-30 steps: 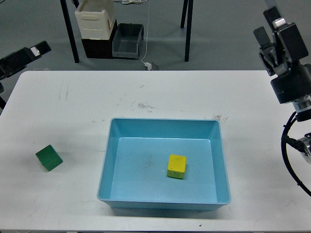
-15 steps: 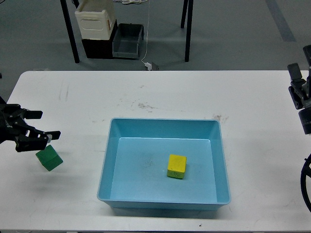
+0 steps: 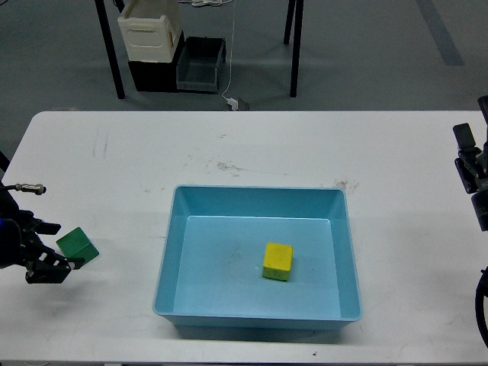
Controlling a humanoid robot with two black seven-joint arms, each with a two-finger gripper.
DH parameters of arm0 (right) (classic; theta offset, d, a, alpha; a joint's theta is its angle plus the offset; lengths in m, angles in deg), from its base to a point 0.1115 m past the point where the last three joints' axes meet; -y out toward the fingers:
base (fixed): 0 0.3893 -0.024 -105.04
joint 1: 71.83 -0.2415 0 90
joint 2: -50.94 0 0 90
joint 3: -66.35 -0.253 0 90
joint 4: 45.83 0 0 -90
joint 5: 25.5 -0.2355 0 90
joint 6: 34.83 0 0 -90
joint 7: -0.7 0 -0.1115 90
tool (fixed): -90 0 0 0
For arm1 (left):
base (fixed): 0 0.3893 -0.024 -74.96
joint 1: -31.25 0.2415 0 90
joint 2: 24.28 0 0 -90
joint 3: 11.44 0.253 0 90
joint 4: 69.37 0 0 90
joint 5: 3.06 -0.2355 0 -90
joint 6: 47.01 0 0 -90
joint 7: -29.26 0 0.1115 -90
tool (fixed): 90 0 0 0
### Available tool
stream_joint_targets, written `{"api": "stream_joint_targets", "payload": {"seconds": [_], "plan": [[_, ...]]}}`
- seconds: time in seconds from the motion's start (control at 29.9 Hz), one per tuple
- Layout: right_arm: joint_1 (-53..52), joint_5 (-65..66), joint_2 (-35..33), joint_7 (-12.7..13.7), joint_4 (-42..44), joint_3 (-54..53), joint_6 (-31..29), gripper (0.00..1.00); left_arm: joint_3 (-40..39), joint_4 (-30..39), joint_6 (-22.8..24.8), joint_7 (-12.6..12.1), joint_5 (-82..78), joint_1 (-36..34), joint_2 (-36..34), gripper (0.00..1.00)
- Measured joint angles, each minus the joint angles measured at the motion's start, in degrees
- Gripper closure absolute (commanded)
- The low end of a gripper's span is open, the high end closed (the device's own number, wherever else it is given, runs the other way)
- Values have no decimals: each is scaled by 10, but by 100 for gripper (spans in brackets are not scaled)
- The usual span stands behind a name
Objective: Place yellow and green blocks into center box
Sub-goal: 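Lower the left gripper onto the green cube and close it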
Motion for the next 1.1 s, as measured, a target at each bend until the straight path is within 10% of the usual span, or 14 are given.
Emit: {"api": "stream_joint_targets", "payload": {"seconds": [0.57,1.1], "plan": [[40,0,0,-24,-31,1,0,2,60,-108,-2,0,0,-50,76,5],[44,-1,0,-25,-30,-5,5,2,62,-122,-4,0,0,-48,94,66]]}}
